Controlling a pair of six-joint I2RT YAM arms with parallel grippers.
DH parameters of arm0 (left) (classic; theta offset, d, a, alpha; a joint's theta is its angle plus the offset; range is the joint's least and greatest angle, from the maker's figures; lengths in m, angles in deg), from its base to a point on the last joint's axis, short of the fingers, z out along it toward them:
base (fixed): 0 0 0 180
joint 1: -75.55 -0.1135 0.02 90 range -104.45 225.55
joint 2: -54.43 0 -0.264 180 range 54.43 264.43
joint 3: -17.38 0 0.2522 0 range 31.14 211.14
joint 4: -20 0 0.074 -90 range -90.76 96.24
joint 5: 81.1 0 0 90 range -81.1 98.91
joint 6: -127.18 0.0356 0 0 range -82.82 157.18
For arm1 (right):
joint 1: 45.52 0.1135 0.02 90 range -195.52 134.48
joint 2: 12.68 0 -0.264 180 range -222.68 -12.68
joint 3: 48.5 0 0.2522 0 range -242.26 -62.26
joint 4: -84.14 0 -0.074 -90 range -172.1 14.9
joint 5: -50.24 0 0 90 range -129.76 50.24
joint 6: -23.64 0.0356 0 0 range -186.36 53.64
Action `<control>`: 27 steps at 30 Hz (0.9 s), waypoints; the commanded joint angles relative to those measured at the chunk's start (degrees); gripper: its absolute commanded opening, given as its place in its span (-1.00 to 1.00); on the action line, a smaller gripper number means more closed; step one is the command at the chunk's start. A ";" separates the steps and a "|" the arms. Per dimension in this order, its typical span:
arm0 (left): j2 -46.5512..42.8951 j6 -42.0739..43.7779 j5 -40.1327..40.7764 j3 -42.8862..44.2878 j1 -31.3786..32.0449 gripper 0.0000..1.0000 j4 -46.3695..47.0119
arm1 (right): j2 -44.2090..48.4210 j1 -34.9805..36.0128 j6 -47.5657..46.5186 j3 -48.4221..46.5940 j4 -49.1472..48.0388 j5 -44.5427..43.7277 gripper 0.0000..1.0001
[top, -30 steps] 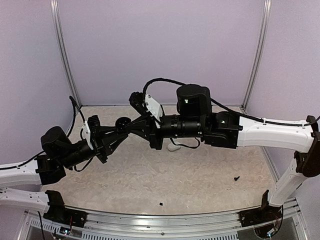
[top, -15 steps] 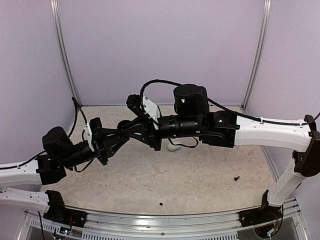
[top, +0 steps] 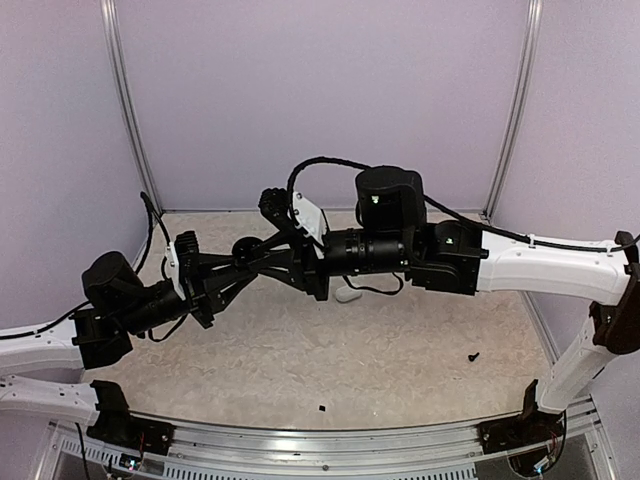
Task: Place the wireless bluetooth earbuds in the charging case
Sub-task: Insert the right earbud into the right side groove of the charging case, then move the left earbud to the center of the board.
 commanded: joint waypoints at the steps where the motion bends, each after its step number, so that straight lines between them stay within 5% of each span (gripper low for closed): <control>1: -0.44 -1.77 -1.69 0.21 -0.84 -1.00 3.27 | 3.65 -0.36 -1.17 1.10 -0.10 1.01 -0.51; 9: 0.00 -4.19 -2.73 -0.19 -2.04 -1.00 4.95 | 5.57 -2.38 0.74 2.36 -0.10 -1.02 -0.45; 18: 2.34 -8.56 -0.73 0.03 -3.55 -1.00 6.54 | 11.37 -12.74 12.30 8.03 9.83 -6.37 0.34; 27: 4.78 -10.88 -0.36 -1.04 -4.03 -1.00 9.75 | 17.52 -27.74 33.76 20.71 29.20 -6.87 0.50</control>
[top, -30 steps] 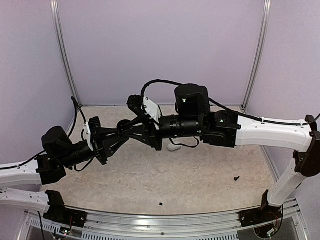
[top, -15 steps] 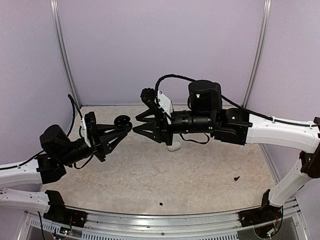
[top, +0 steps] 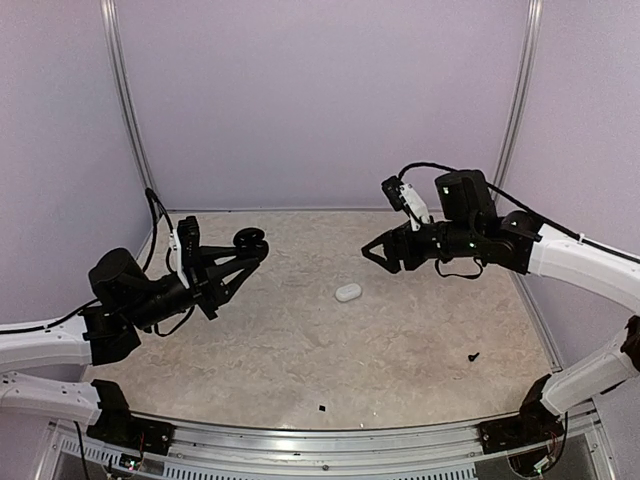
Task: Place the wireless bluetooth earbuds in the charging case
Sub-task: Move the left earbud to the center of the board.
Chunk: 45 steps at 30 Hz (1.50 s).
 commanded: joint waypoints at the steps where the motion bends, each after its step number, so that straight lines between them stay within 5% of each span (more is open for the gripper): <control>1: 0.96 -1.85 0.24 -1.02 -0.79 -1.00 3.82 | 3.28 -6.86 14.32 8.44 13.31 0.25 0.48; 9: 1.82 -2.29 -0.63 -1.14 -1.24 -1.00 4.15 | 10.46 -12.85 32.78 20.53 22.08 -3.82 0.45; 12: 2.19 -2.41 -0.78 -1.27 -1.33 -1.00 4.74 | 12.18 -12.96 40.35 22.99 25.89 -7.76 0.21; 20: 2.60 -2.31 -1.50 -0.83 -1.59 -1.00 4.66 | 11.66 -14.18 53.66 24.29 33.71 -17.28 -0.02; 29: 2.11 -2.04 -1.37 -0.93 -1.60 -1.00 4.43 | 12.73 -19.33 57.79 31.33 29.03 -11.09 -0.03; 45: 2.88 -1.68 -1.98 -0.18 -1.68 -1.00 4.27 | 8.88 -22.66 56.10 32.58 24.60 -14.39 -0.21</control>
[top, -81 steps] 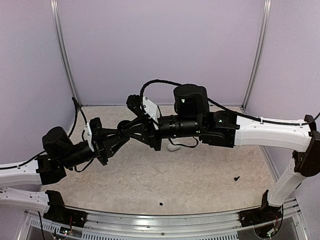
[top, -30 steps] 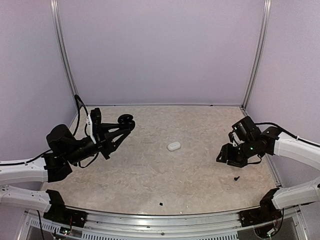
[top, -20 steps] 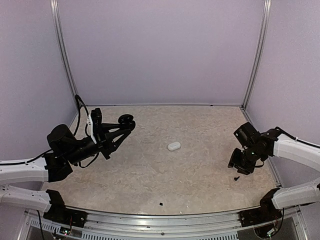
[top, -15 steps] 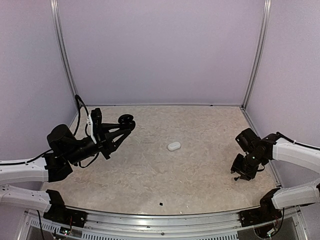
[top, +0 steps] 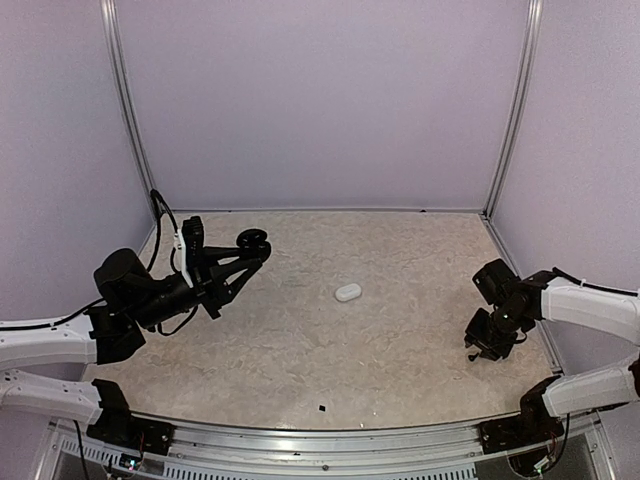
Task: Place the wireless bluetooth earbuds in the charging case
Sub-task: Move the left earbud to the center of the board.
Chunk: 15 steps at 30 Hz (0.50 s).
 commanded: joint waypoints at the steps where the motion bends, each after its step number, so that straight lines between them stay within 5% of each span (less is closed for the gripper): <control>1: 0.27 0.11 -0.89 0.52 -0.46 -1.00 1.30 | -0.99 -0.96 -0.31 0.45 -1.80 -1.23 -0.21; 15: -0.10 0.23 -1.01 0.23 -0.63 -1.00 1.34 | -4.18 -1.89 -0.81 3.45 -5.49 0.64 -0.50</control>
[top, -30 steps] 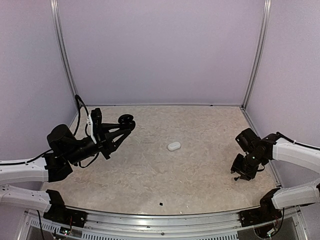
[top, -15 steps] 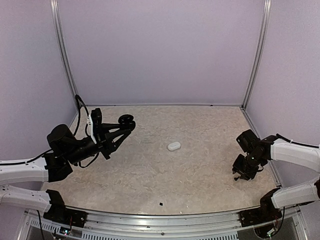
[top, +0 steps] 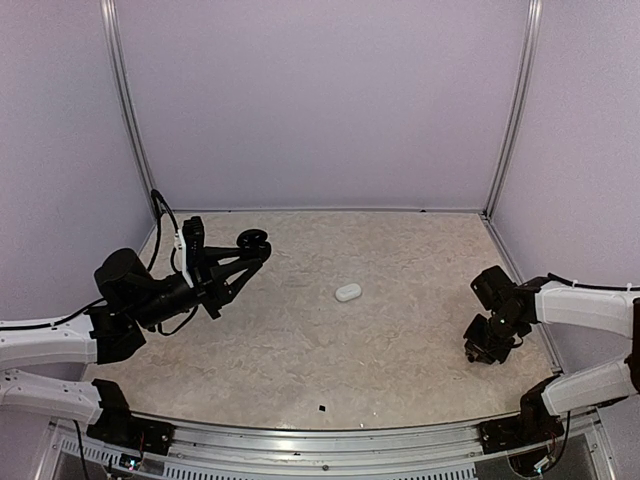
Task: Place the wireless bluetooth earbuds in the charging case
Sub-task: Move the left earbud to the center of the board.
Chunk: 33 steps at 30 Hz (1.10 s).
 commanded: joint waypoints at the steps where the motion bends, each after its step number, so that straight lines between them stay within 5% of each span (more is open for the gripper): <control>1: -0.25 0.25 -0.77 0.26 -0.46 -1.00 1.28 | -1.64 -0.69 -1.04 0.33 -1.44 -0.25 -0.55; 14: -0.59 0.19 -0.60 0.11 -0.47 -1.00 1.05 | -14.90 6.88 -16.26 -11.55 -11.67 6.63 -0.99; 24: -3.13 0.33 0.45 0.28 -0.81 -1.00 -1.15 | -36.24 24.29 -38.27 -37.02 -10.70 4.02 -1.00; 33: -5.23 0.34 1.53 0.06 -1.07 -1.00 -3.28 | -43.70 28.48 -59.52 -47.39 -12.16 12.07 -1.00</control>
